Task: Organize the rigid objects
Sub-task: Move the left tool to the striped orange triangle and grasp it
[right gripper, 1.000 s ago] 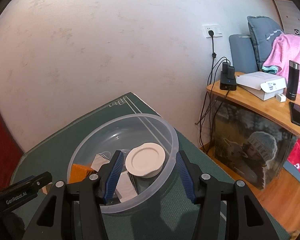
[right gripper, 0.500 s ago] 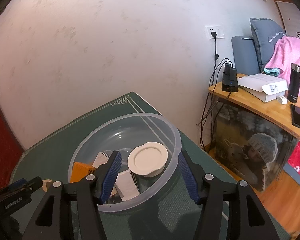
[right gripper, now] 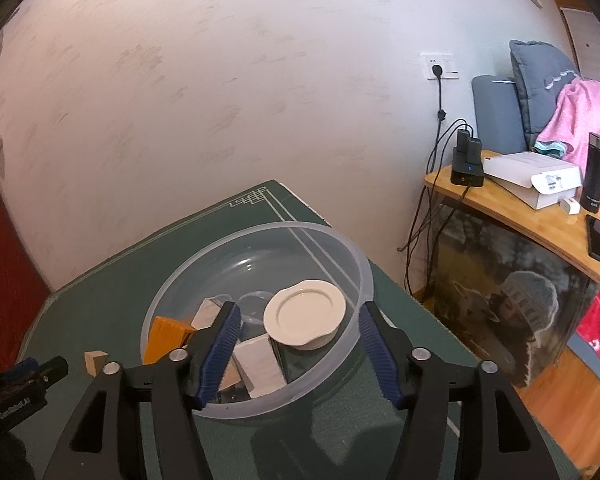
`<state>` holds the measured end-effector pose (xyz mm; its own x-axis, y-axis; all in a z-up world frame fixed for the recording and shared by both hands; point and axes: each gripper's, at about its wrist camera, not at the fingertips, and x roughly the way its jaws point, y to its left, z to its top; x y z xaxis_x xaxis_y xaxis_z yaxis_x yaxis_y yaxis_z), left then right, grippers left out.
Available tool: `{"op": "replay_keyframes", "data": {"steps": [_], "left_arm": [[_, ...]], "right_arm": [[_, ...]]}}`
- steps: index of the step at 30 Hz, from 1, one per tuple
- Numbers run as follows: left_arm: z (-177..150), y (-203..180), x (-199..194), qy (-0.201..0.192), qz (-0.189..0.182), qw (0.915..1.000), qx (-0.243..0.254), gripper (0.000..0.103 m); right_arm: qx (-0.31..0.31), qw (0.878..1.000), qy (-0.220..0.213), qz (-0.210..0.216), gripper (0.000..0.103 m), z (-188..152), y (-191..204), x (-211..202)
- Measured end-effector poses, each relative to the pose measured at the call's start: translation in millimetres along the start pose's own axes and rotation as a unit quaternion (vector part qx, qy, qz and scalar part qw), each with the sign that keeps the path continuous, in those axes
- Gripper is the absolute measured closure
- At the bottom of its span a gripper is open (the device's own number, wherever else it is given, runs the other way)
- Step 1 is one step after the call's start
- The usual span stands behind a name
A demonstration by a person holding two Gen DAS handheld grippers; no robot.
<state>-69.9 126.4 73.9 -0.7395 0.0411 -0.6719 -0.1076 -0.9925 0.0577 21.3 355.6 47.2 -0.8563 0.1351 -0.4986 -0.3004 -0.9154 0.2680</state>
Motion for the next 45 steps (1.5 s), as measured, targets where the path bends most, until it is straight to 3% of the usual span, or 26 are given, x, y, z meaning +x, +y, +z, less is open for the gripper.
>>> {"op": "replay_keyframes", "data": {"steps": [28, 45], "left_arm": [[-11, 62, 0, 0.003, 0.045, 0.9977, -0.051, 0.037], [-13, 164, 18, 0.017, 0.098, 0.9866, -0.130, 0.036]], "right_arm": [[-0.076, 0.997, 0.014, 0.005, 0.034, -15, 31, 5], [-0.105, 0.994, 0.018, -0.007, 0.029, -20, 42, 7]]}}
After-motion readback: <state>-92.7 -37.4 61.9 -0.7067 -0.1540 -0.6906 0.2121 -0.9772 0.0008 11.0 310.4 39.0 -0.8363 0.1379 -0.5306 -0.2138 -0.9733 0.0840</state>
